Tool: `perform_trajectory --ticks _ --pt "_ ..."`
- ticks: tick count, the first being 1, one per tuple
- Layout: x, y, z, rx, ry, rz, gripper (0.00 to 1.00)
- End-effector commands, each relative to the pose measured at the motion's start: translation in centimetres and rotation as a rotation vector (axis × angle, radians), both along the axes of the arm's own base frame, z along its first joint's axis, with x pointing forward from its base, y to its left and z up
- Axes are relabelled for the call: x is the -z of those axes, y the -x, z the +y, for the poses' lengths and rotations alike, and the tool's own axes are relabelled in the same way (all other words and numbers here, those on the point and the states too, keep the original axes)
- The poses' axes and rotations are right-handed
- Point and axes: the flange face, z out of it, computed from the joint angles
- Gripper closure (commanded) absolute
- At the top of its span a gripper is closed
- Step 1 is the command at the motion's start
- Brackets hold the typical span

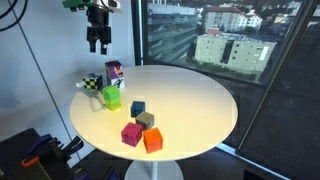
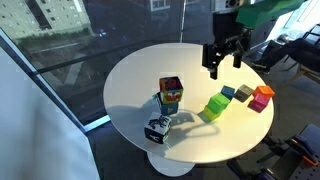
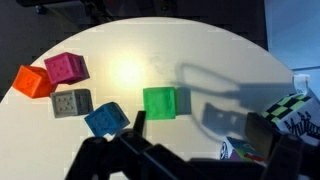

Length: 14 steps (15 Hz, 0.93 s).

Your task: Put the yellow building block on the table, put the light green building block on top of the yellow building block and then put the orange dice on top of the white and blue dice

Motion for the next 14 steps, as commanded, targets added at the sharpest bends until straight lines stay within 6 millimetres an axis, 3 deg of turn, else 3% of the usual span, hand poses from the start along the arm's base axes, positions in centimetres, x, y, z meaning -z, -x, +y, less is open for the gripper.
perform_trajectory --ticks 1,14 --pt "-2.5 3.0 -1.2 -0.007 0.008 0.002 0.00" --pt "-9.2 10.0 -3.9 -0.010 0.029 -0.158 0.00"
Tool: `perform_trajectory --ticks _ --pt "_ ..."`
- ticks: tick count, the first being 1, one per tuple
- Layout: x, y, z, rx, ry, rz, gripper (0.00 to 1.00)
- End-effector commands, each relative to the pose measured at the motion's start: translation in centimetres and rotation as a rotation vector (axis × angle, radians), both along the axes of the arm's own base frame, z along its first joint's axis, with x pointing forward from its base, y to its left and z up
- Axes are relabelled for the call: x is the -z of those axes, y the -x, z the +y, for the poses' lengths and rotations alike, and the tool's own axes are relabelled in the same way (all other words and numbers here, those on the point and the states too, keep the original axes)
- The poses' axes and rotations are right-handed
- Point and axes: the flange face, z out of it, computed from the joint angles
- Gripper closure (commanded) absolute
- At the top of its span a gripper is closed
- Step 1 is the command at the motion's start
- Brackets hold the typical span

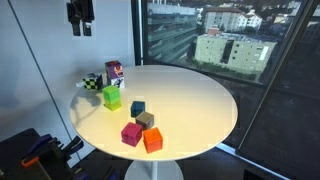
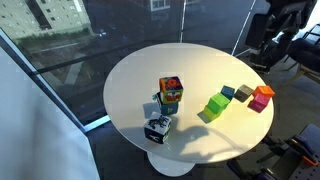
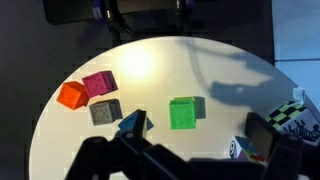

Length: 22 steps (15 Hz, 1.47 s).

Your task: Put the yellow building block on the table, put the light green building block on top of the yellow building block and then put the orange dice on top of the white and blue dice

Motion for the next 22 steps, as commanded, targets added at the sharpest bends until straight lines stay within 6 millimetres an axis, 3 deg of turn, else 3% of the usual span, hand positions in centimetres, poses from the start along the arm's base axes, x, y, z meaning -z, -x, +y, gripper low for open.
perform_trajectory --ticks 1,6,12,22 --pt "-1.6 2.4 -1.0 -0.040 0.009 -0.070 0.00" --pt "-2.9 4.4 -1.7 -0.076 0.013 -0.173 0.00" --pt "-3.1 5.8 -3.0 -0.087 -0.020 -0.269 0.00" --pt "-2.4 6.0 -3.2 -0.092 -0.024 -0.284 0.00"
